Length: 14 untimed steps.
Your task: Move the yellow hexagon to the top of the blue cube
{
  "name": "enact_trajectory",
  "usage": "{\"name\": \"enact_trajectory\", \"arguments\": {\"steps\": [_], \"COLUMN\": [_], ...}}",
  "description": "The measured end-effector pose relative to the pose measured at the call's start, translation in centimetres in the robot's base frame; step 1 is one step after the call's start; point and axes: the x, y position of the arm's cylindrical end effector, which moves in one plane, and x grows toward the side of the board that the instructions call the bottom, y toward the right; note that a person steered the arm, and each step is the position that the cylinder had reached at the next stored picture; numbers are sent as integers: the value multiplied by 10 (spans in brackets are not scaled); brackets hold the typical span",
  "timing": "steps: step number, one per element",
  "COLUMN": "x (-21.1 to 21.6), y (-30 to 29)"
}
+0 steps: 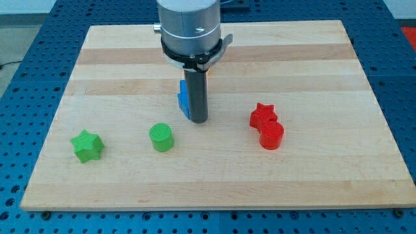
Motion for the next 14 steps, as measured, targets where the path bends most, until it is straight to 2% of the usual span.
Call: {"name": "enact_trajectory", "arguments": {"steps": [2,4,8,10,11,14], "x": [0,-23,-165,-171,-150,-134], "y": [26,56,66,24,6,-9]}}
